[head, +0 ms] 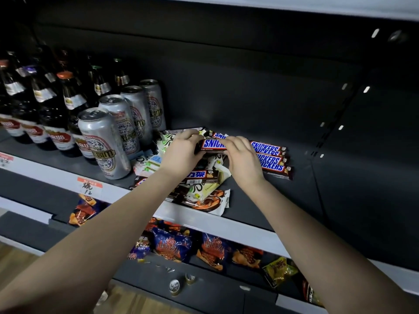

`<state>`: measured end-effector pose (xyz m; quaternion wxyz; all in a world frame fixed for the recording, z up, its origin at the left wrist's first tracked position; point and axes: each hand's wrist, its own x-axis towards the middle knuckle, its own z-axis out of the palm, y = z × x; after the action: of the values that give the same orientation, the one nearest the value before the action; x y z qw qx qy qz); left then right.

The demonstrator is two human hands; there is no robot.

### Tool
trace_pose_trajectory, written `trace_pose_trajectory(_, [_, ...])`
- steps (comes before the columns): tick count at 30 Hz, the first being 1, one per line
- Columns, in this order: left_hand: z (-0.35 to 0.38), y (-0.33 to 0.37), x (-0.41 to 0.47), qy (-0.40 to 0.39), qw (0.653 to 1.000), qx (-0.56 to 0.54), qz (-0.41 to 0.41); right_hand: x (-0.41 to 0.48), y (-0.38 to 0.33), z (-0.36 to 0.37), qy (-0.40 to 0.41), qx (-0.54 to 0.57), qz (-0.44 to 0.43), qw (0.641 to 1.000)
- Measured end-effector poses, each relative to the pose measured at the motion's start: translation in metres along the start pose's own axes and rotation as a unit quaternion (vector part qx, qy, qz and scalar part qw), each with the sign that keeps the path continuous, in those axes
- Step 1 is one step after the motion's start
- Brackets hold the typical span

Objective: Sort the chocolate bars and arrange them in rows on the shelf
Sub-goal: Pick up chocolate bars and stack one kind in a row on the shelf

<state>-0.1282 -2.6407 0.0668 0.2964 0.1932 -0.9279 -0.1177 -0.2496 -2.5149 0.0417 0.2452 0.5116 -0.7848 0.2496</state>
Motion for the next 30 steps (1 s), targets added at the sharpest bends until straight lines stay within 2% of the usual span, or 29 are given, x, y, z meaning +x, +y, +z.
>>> trace_pose_trajectory(13, [0.057,0.079,0.014,-0.065,0.991,-0.095,0.068,-0.059,0.066,-0.05,0.019,-0.078,0.088,0.993])
trace_pose_trajectory(21, [0.082,0.091,0.001,-0.127,0.986,-0.081,0.075,-0.091,0.074,-0.053,-0.03,-0.082,0.128,0.988])
trace_pose_trajectory(30, [0.09,0.087,-0.004,-0.156,0.984,-0.063,0.065,-0.091,0.074,-0.045,-0.094,-0.087,0.163,0.978])
